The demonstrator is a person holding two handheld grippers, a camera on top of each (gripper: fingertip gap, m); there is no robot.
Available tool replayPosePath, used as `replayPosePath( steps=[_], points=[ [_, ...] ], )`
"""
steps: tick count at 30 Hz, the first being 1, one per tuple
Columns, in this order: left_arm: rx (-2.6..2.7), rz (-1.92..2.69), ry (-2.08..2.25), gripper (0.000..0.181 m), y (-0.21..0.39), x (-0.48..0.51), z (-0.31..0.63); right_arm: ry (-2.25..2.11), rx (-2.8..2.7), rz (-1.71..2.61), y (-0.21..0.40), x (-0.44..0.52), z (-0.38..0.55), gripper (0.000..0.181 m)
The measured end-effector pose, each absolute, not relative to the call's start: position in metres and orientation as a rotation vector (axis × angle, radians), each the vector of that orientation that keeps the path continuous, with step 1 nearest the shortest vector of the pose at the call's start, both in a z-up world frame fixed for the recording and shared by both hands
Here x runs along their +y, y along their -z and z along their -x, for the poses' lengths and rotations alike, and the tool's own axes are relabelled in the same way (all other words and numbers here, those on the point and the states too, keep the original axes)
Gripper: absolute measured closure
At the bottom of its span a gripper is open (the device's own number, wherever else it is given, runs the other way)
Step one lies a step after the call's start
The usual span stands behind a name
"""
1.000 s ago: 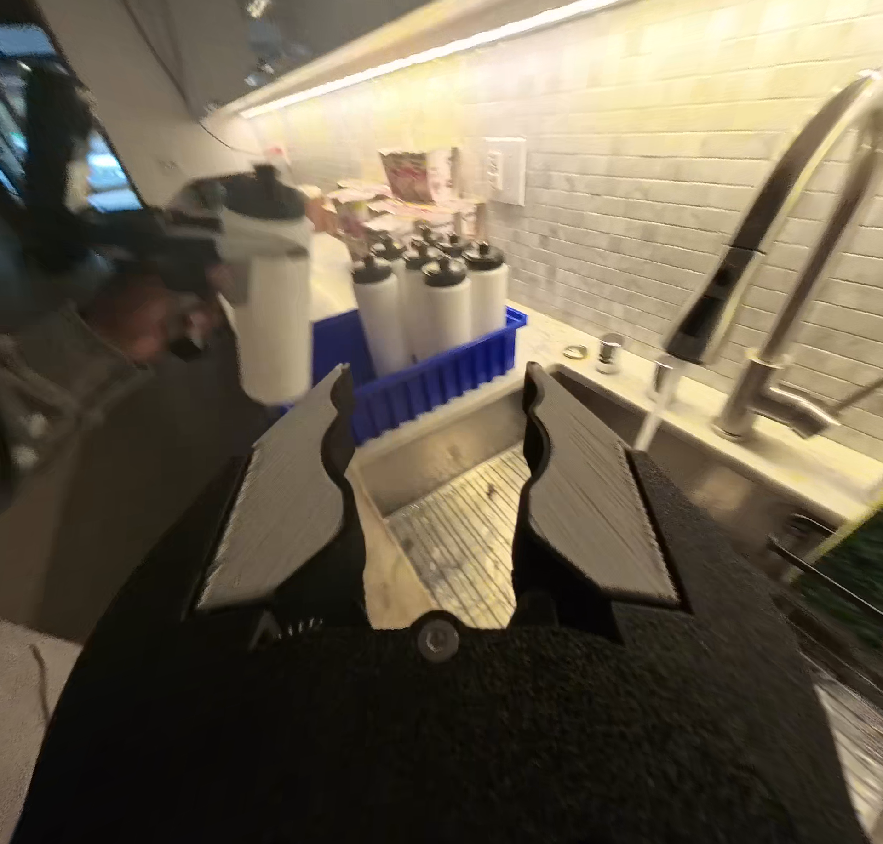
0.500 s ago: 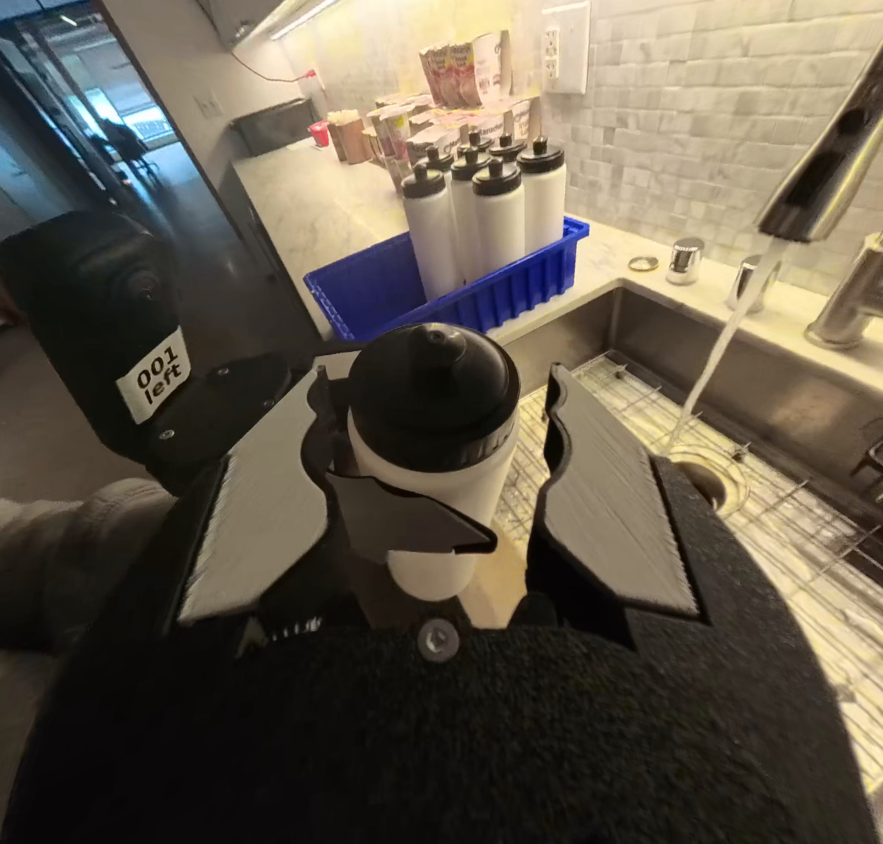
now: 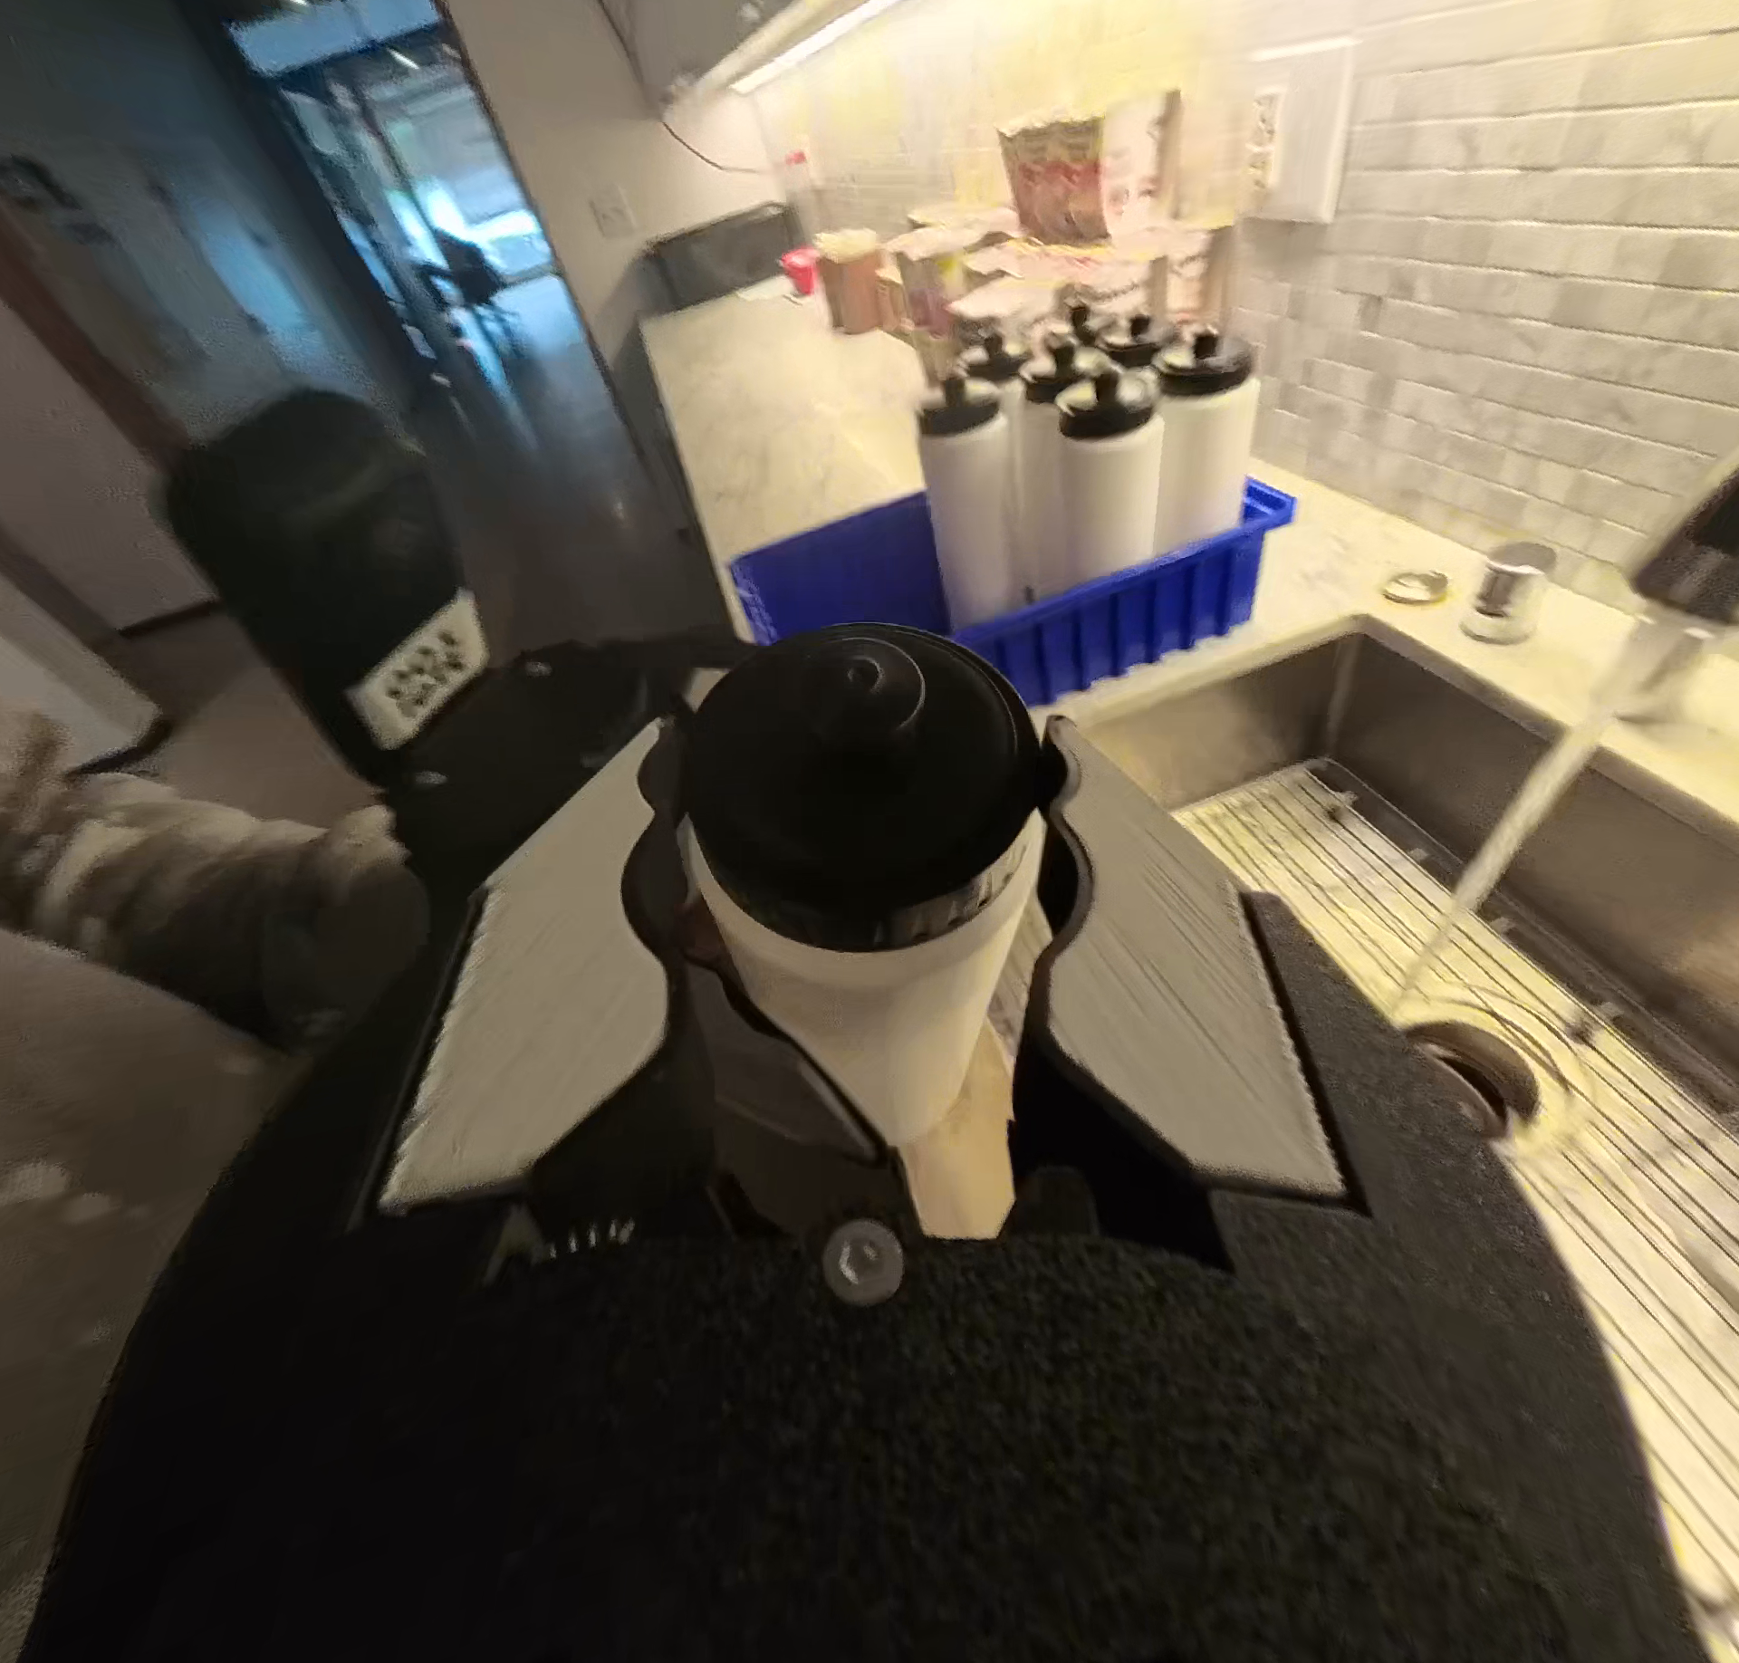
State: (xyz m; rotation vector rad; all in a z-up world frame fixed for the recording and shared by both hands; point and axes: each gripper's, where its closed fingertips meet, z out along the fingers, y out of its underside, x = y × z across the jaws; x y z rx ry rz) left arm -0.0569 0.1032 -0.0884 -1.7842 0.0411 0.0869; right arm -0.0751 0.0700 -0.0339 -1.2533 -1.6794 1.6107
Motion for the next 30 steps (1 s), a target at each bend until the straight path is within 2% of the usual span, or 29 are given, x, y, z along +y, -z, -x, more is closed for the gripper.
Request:
replayPosePath(
  steps=[2,7,10,13,15,17,19,25,28,30],
  points=[
    [0.067,1.830,-0.009,0.075,0.092,0.104,0.061,-1.738,-1.704,1.200,0.013,0.072,0.080,0.107],
    [0.141,1.826,0.300,0.078,0.071,0.108,0.064,-2.012,-1.559,1.093,-0.038,0.085,0.107,0.106],
    [0.164,1.801,0.319,0.080,0.058,0.112,0.085,-2.001,-1.446,1.093,-0.048,0.094,0.125,0.106],
    [0.175,1.813,0.286,0.081,0.059,0.111,0.110,-1.858,-1.290,1.226,-0.041,0.105,0.144,0.107],
    [0.194,1.840,0.225,0.081,0.067,0.108,0.127,-1.684,-1.231,1.318,-0.028,0.104,0.154,0.094],
    [0.220,1.858,0.207,0.081,0.074,0.104,0.133,-1.593,-1.197,1.380,-0.016,0.097,0.164,0.091],
    [0.270,1.886,0.186,0.080,0.083,0.100,0.133,-1.593,-1.174,1.388,-0.012,0.090,0.171,0.102],
    [0.320,1.926,0.310,0.078,0.092,0.085,0.135,-1.628,-1.199,1.429,-0.001,0.073,0.182,0.103],
    [0.318,1.902,0.393,0.068,0.083,0.078,0.133,-1.592,-1.302,1.391,0.007,0.044,0.191,0.103],
    [0.357,1.899,0.400,0.069,0.084,0.073,0.135,-1.551,-1.347,1.359,0.008,0.033,0.195,0.103]
  ],
)
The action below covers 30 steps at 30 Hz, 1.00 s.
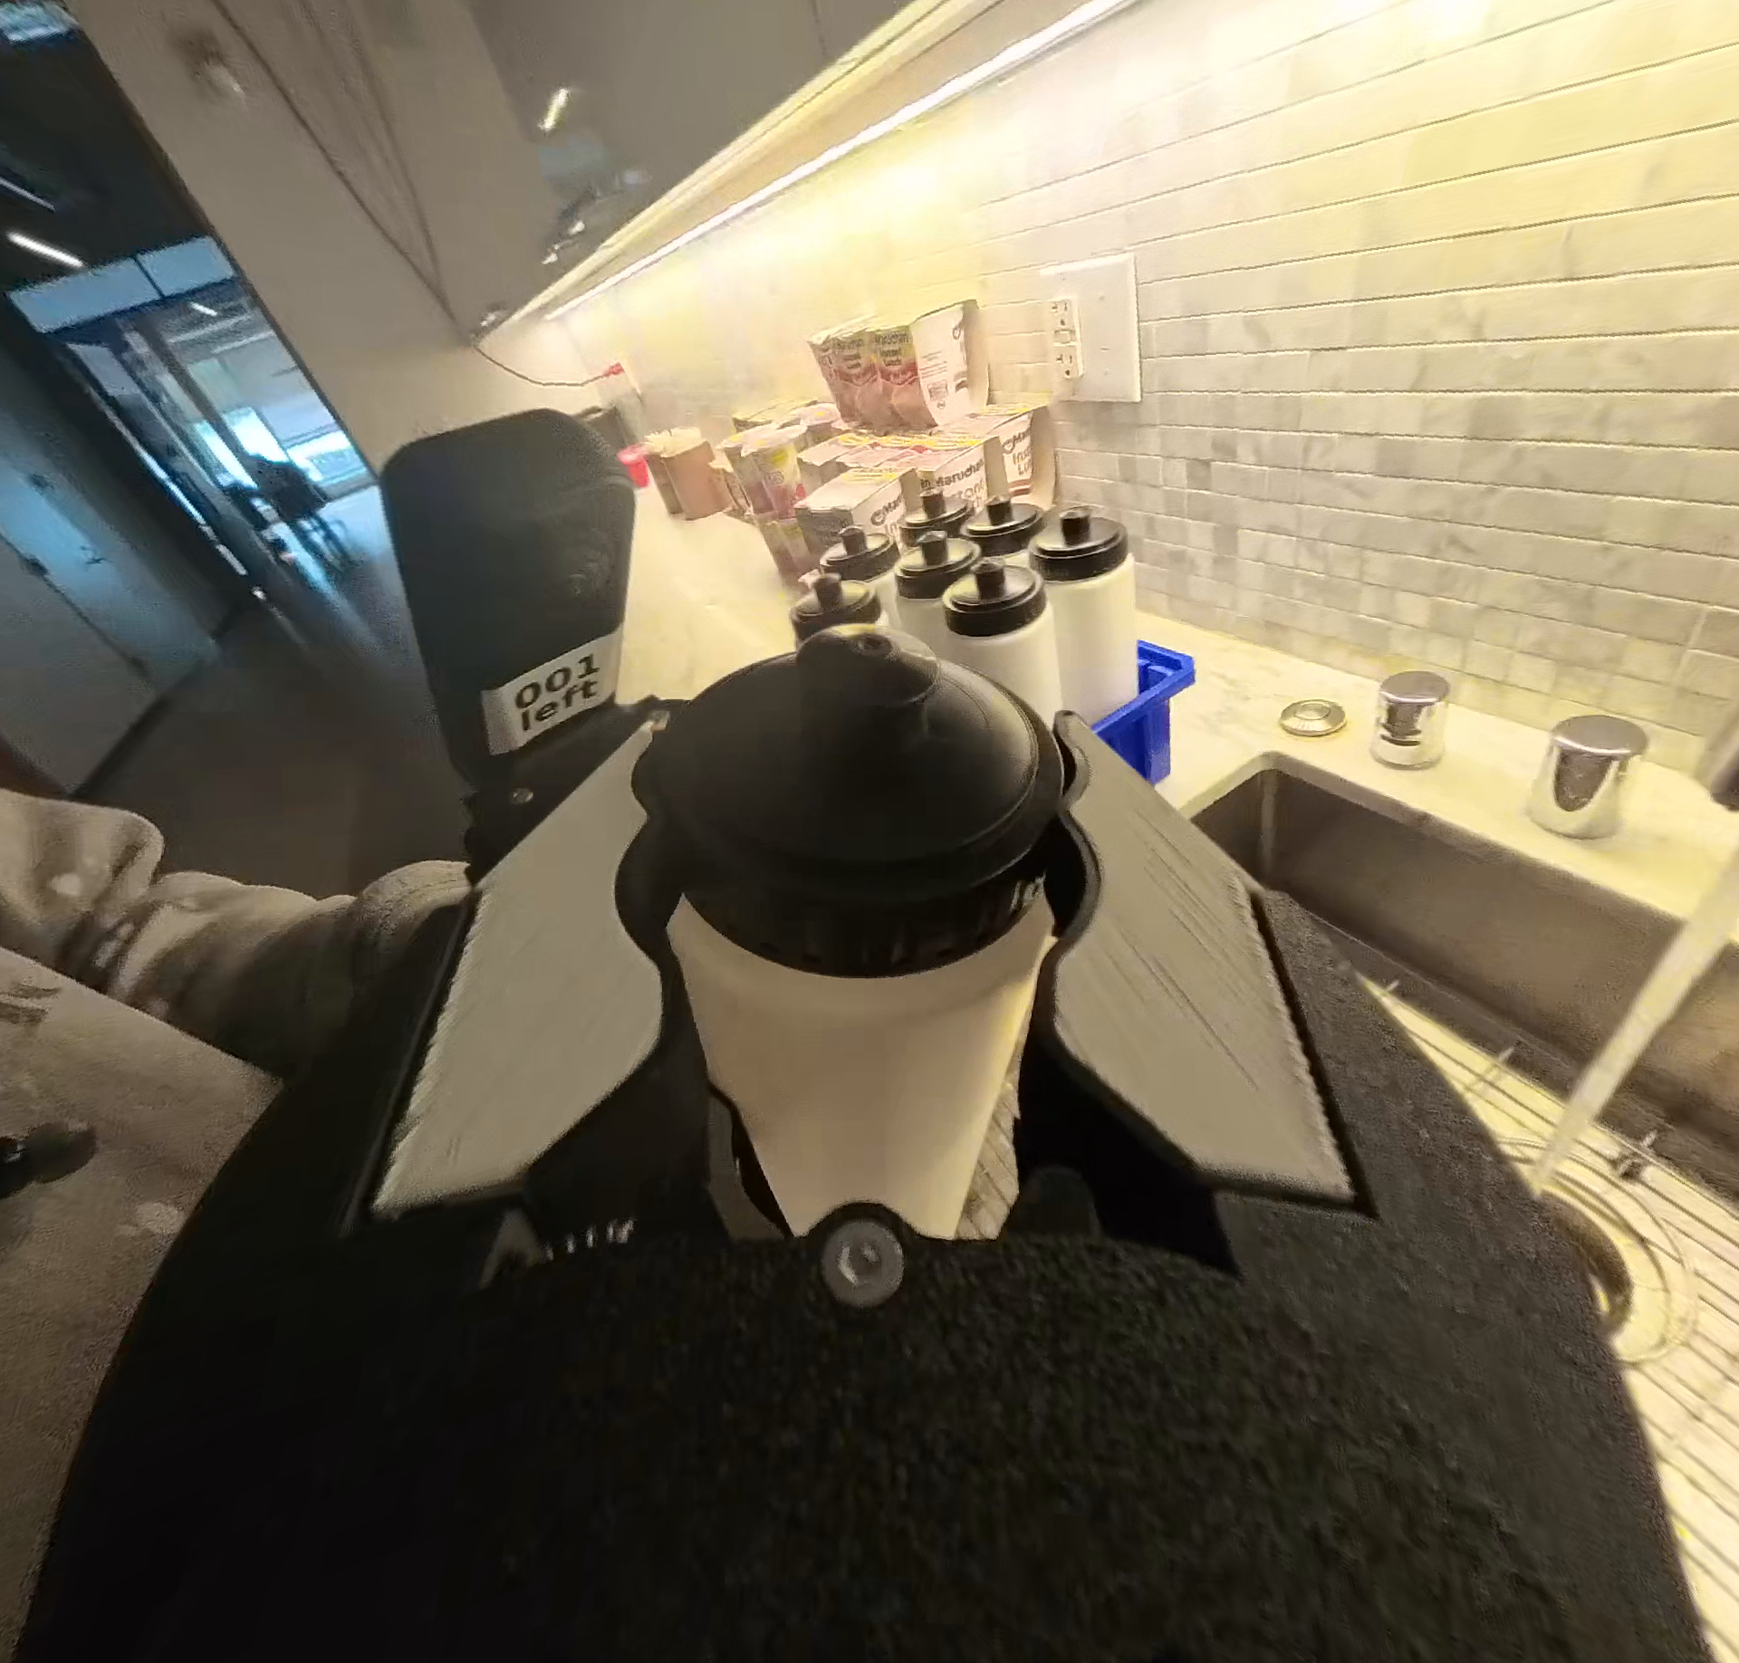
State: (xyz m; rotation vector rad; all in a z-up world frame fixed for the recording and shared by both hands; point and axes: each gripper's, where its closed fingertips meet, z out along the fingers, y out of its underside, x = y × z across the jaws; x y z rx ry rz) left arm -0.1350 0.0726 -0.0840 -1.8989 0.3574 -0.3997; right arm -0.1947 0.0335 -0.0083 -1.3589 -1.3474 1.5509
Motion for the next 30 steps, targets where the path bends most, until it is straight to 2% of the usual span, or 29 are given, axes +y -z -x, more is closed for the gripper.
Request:
replayPosePath(
  steps=[12,19,22,24,26,30],
  points=[
    [0.366,1.844,0.494,0.077,0.084,0.066,0.130,-1.585,-1.416,1.392,0.010,0.027,0.196,0.101],
    [0.679,1.685,0.829,0.077,0.046,0.036,0.076,-2.109,-1.825,0.798,-0.033,-0.012,0.144,0.102],
    [0.608,1.647,0.829,0.077,0.036,0.049,0.086,-2.020,-1.831,0.906,-0.039,0.004,0.163,0.102],
    [0.485,1.650,0.695,0.077,0.031,0.066,0.110,-1.801,-1.685,1.037,-0.043,0.029,0.178,0.087],
    [0.359,1.672,0.530,0.076,0.033,0.079,0.137,-1.569,-1.501,1.164,-0.046,0.053,0.184,0.087],
    [0.214,1.687,0.282,0.075,0.043,0.091,0.168,-1.414,-1.193,1.432,-0.034,0.062,0.194,0.094]
  ],
)
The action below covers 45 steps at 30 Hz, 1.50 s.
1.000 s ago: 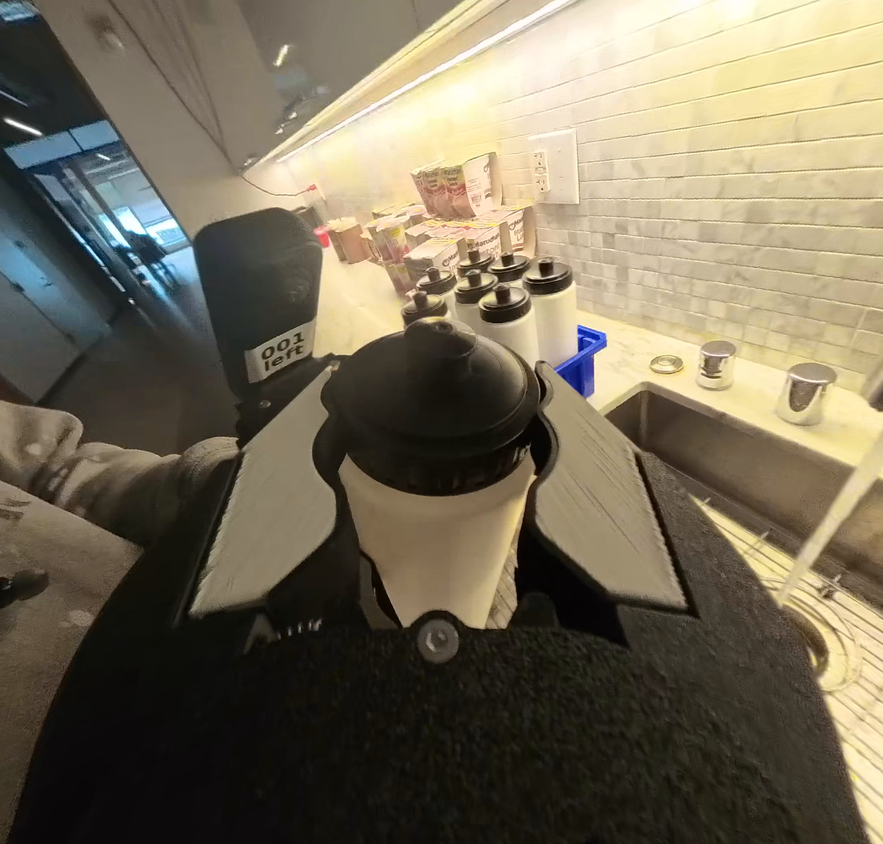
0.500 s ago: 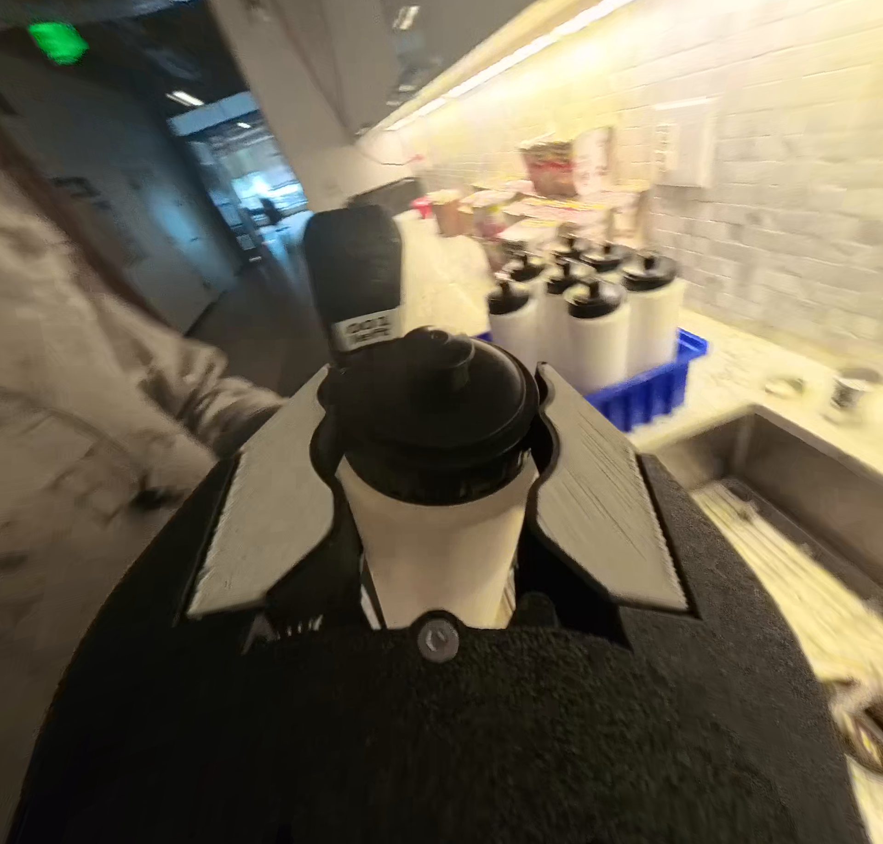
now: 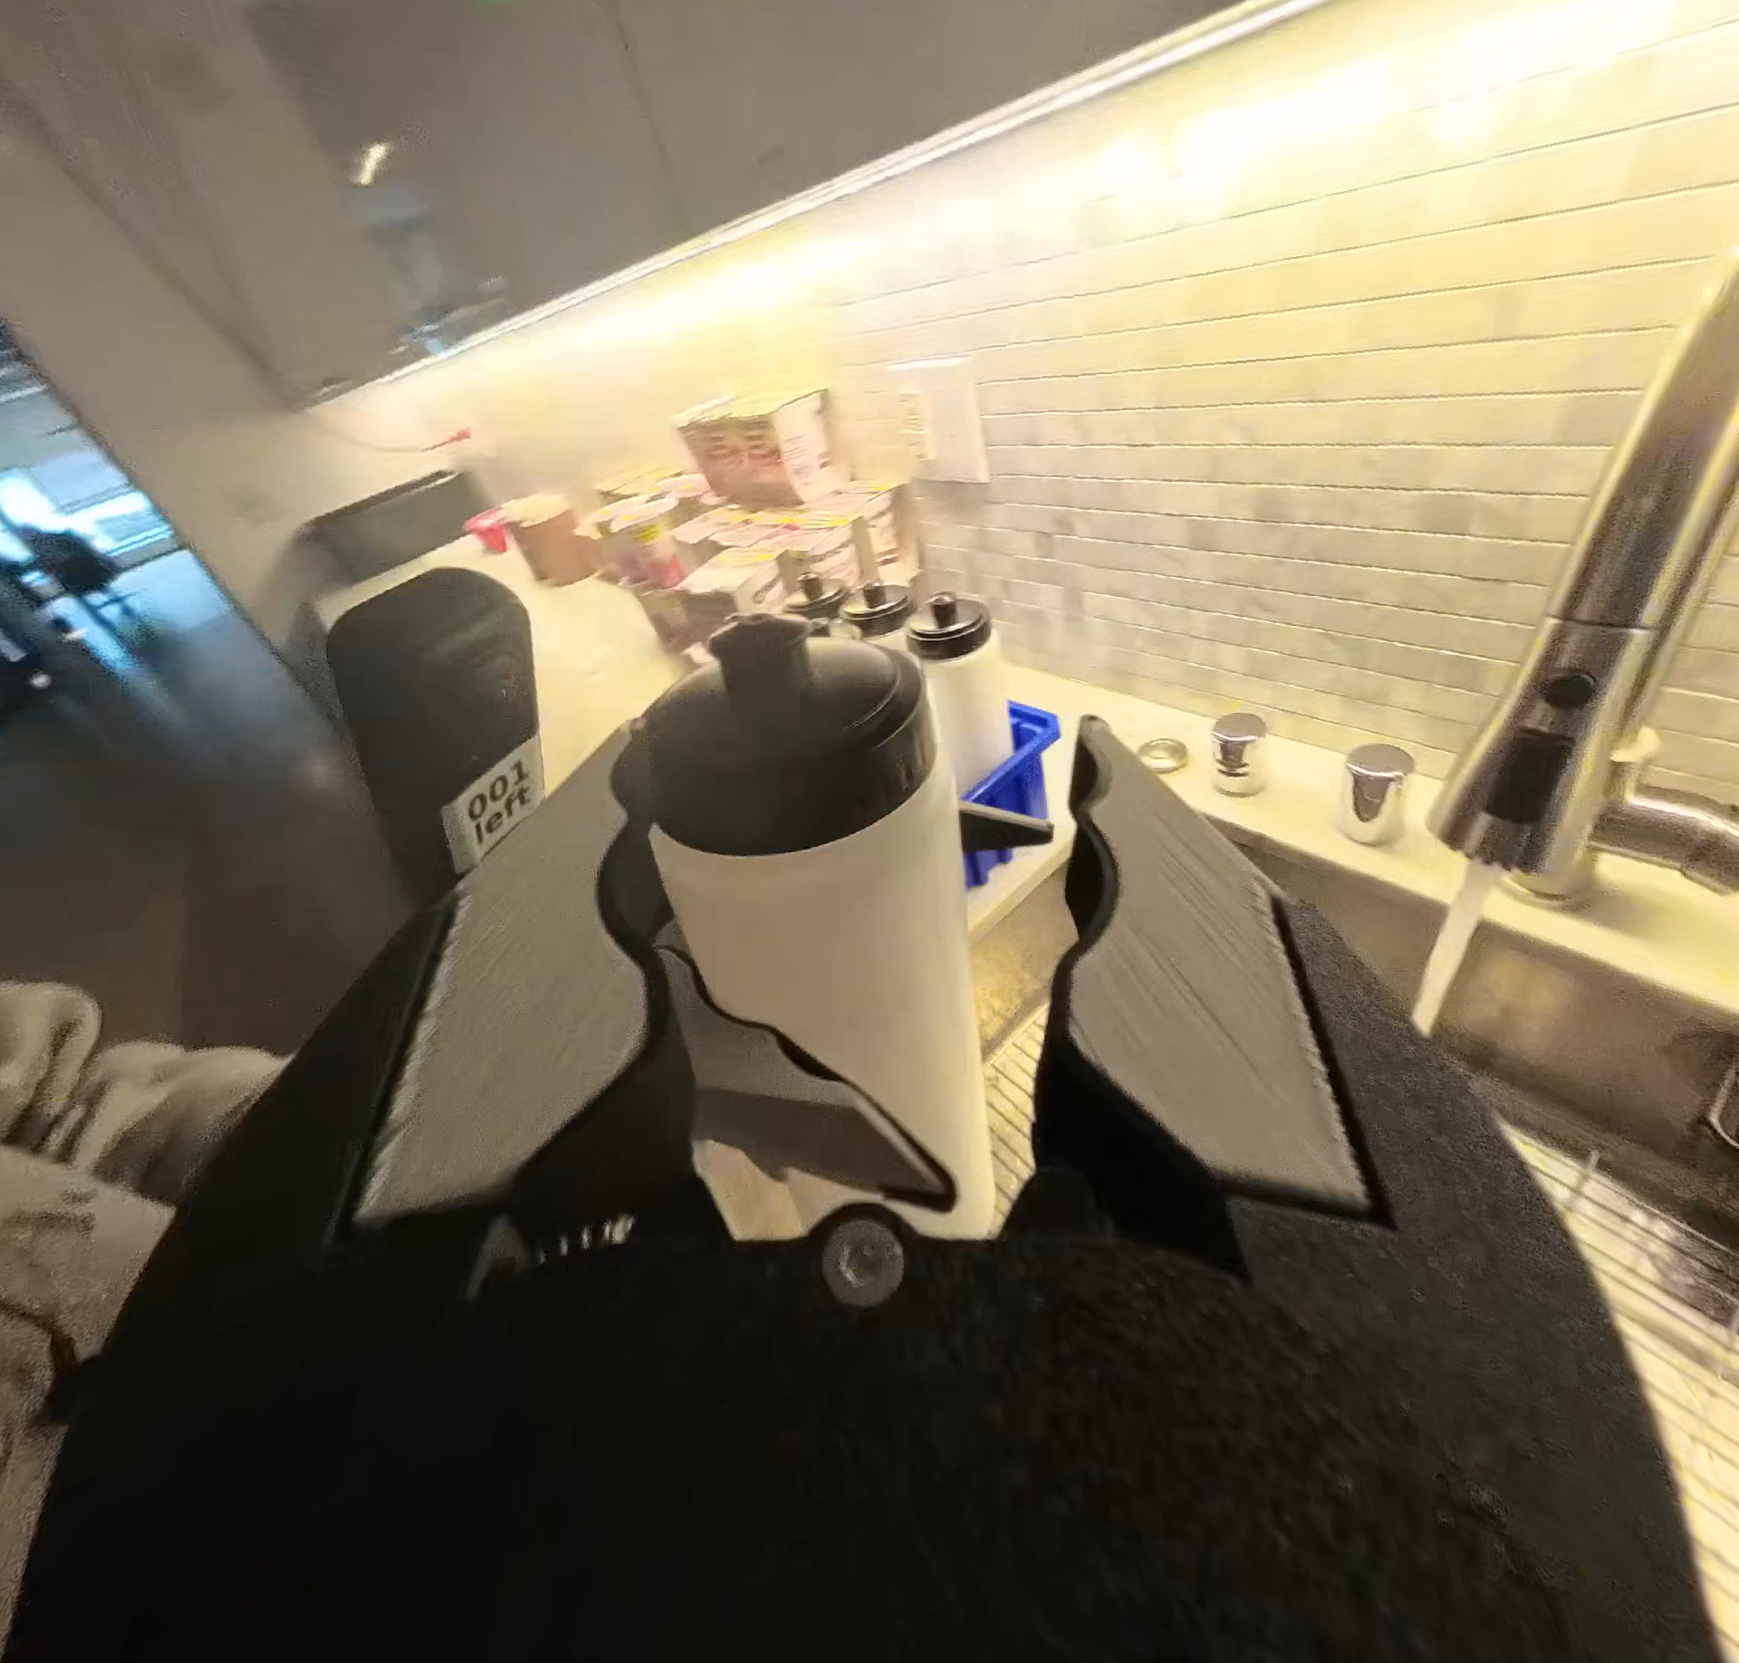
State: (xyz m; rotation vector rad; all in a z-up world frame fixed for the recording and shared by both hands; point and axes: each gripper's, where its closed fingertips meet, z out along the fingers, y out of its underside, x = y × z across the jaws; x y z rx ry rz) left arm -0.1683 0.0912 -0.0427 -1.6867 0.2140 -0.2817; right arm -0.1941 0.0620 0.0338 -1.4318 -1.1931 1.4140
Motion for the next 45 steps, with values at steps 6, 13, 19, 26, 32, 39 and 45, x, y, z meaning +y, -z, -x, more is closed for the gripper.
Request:
replayPosePath(
  steps=[6,13,19,26,32,39,45],
  points=[
    [0.239,1.738,0.186,0.076,0.055,0.095,0.166,-1.458,-1.367,1.440,-0.025,0.047,0.209,0.089],
    [0.397,1.666,0.303,0.077,0.040,0.086,0.141,-1.632,-1.749,1.039,-0.038,0.012,0.196,0.104],
    [0.574,1.553,0.685,0.076,0.025,0.060,0.095,-1.910,-1.945,0.866,-0.051,-0.005,0.175,0.103],
    [0.218,1.653,0.235,0.075,0.048,0.095,0.166,-1.249,-1.263,1.356,-0.043,0.046,0.200,0.085],
    [0.254,1.683,0.152,0.075,0.059,0.100,0.158,-1.204,-1.367,1.410,-0.015,0.043,0.211,0.103],
    [0.404,1.633,0.314,0.077,0.047,0.089,0.121,-1.740,-2.003,0.769,-0.031,0.009,0.172,0.104],
    [0.307,1.648,0.263,0.075,0.045,0.098,0.143,-1.605,-1.783,0.945,-0.044,0.026,0.193,0.086]
  ],
)
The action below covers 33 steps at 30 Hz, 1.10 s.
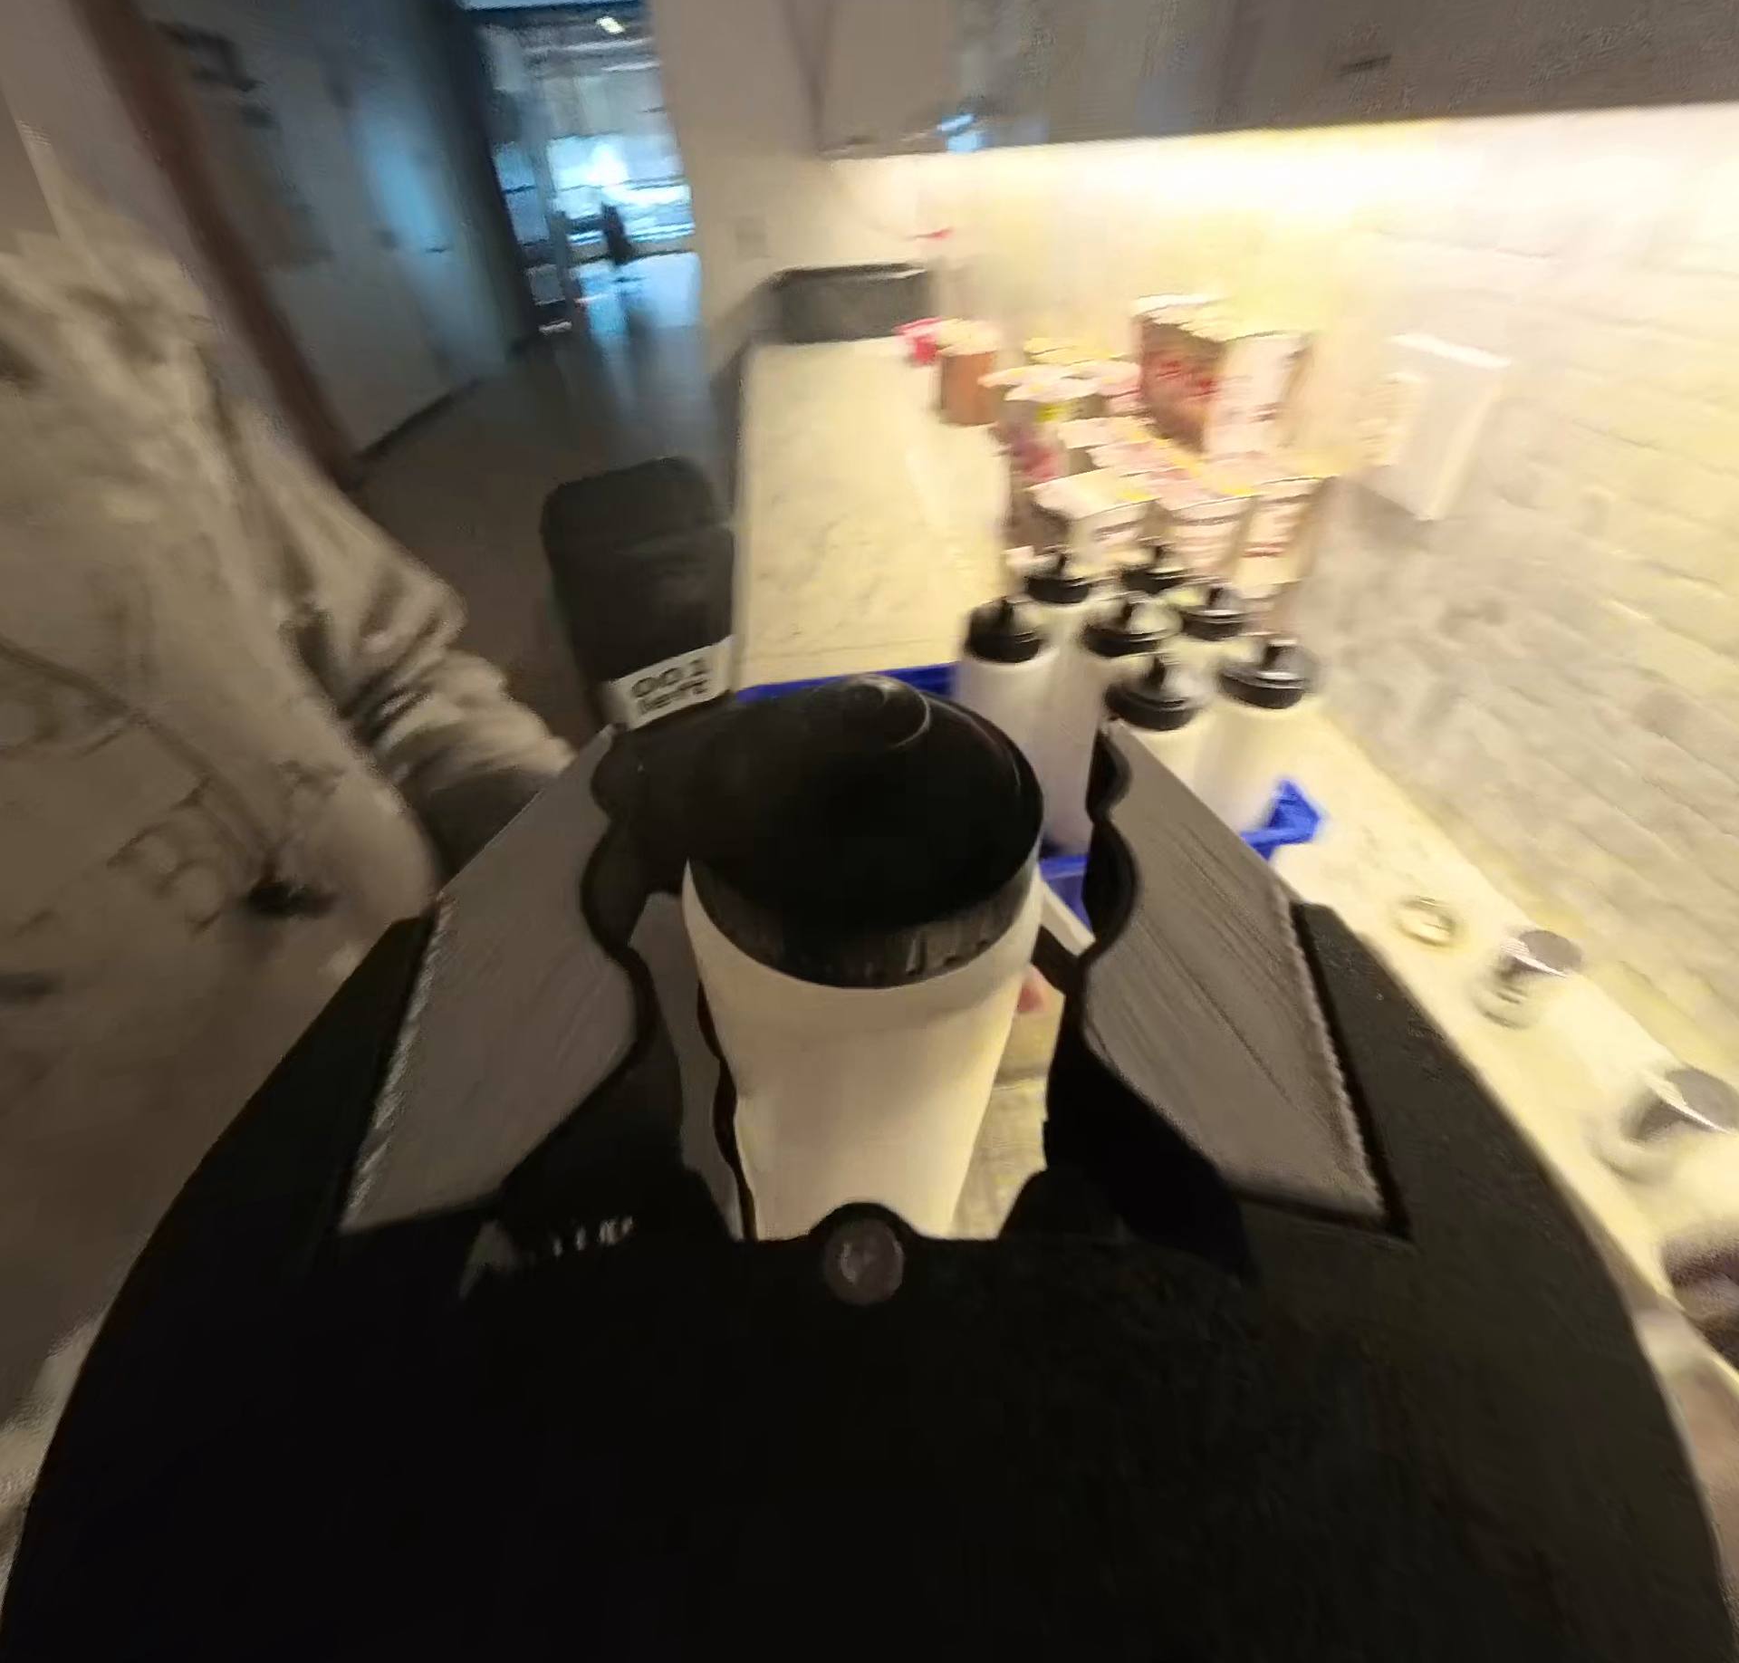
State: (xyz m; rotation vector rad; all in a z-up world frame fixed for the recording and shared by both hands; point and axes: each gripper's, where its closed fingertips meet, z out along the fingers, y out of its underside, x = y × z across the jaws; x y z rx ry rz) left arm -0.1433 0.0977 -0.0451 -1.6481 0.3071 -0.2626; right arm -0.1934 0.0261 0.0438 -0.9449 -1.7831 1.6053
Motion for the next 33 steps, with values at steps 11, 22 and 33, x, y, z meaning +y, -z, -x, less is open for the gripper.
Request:
replayPosePath(
  steps=[11,22,33],
  points=[
    [0.268,1.697,0.172,0.075,0.061,0.107,0.156,-1.251,-1.187,1.419,-0.022,0.055,0.199,0.104],
    [0.366,1.688,0.291,0.076,0.054,0.096,0.137,-1.814,-2.008,0.811,-0.028,0.026,0.175,0.104],
    [0.307,1.819,0.115,0.075,0.084,0.107,0.178,-1.188,-1.699,1.499,-0.010,0.074,0.192,0.098]
  ],
)
